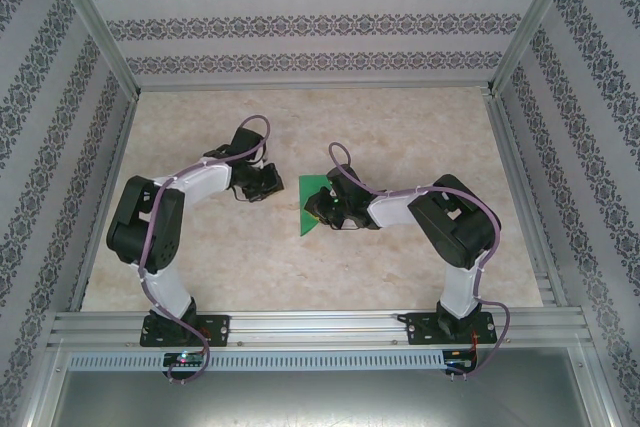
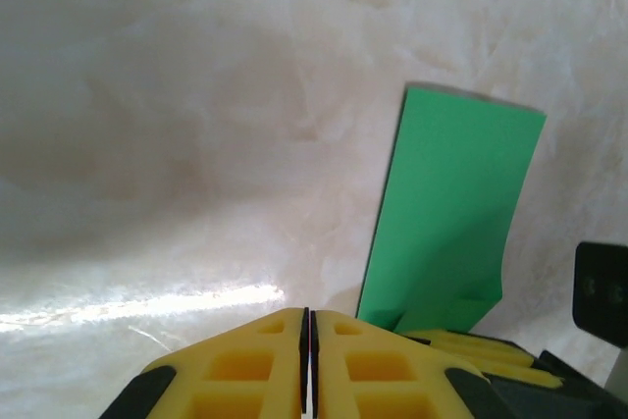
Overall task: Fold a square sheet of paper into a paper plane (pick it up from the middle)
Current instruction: Third fold the triangle at the center of the table.
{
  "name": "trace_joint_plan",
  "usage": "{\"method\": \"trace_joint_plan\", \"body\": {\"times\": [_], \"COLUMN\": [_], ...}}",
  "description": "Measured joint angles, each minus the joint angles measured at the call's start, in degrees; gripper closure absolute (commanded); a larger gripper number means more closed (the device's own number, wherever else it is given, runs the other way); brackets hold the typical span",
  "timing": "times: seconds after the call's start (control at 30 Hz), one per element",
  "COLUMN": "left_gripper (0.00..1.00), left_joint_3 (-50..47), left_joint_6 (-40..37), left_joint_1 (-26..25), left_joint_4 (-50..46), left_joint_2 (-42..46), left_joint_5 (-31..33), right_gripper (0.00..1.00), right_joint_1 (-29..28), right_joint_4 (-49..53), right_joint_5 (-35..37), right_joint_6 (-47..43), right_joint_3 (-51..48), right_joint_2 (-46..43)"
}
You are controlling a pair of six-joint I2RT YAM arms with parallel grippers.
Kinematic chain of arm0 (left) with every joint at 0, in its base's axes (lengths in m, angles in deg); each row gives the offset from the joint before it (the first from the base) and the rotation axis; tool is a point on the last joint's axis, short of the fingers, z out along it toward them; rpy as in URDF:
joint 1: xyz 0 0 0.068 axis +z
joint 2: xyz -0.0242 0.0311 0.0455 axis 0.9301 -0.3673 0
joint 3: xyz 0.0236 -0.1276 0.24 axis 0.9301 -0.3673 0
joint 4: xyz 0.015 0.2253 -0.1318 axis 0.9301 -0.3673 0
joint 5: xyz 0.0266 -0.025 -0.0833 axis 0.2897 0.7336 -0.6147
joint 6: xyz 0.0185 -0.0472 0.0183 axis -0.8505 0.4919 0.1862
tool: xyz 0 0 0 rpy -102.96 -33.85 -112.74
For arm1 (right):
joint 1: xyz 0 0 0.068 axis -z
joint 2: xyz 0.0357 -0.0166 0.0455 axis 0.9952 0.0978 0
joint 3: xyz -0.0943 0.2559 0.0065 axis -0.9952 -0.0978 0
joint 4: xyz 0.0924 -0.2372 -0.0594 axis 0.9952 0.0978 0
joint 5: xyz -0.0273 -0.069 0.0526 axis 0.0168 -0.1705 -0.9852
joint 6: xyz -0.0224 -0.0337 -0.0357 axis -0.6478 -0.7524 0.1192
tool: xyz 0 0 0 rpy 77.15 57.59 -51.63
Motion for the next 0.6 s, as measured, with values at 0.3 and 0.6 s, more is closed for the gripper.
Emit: {"method": "trace_joint_plan", "body": {"times": [0.3, 0.6], "left_gripper": [0.97, 1.0], "left_joint_3": [-2.2, -1.3], "left_joint_6": [-0.7, -1.4], "left_joint_1": [-5.0, -6.2], "left_joint_4": [0.7, 1.7], "left_joint_2": [0.7, -2.8], "left_joint_5": [-4.9, -7.0], "right_gripper": [1.0, 1.0], "right_joint_1": [0.0, 0.0], "right_joint_4": [-0.2, -0.2], "right_joint_5": [0.2, 0.2], "right_joint_6": [-0.3, -0.5], "right_joint_3": [-0.2, -0.2], "right_joint_2": [0.3, 0.3]}}
